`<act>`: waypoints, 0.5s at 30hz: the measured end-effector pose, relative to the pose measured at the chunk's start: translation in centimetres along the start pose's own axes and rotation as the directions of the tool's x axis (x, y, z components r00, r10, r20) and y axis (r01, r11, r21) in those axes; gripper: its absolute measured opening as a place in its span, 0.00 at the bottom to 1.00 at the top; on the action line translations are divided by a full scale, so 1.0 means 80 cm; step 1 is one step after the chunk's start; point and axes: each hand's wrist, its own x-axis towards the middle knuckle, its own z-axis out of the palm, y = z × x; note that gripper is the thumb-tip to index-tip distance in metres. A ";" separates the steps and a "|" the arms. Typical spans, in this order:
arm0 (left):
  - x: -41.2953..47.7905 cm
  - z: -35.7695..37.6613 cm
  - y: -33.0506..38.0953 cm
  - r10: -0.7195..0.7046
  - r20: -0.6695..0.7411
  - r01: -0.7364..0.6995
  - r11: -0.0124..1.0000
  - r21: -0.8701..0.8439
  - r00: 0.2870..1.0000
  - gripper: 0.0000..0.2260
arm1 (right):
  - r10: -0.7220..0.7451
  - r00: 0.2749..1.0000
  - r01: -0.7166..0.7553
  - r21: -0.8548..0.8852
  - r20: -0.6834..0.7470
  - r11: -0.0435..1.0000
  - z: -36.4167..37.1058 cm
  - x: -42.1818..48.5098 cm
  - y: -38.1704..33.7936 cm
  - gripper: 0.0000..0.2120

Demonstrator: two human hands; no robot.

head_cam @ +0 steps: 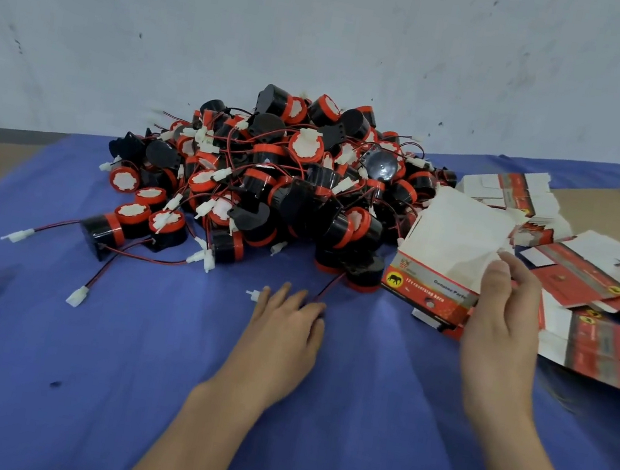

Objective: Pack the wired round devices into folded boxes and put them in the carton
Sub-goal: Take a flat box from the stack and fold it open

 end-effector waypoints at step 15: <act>-0.063 -0.066 -0.067 -0.274 -0.232 0.272 0.962 -0.039 0.933 0.09 | 0.021 0.972 -0.022 0.001 0.232 1.000 0.018 -0.016 0.004 0.16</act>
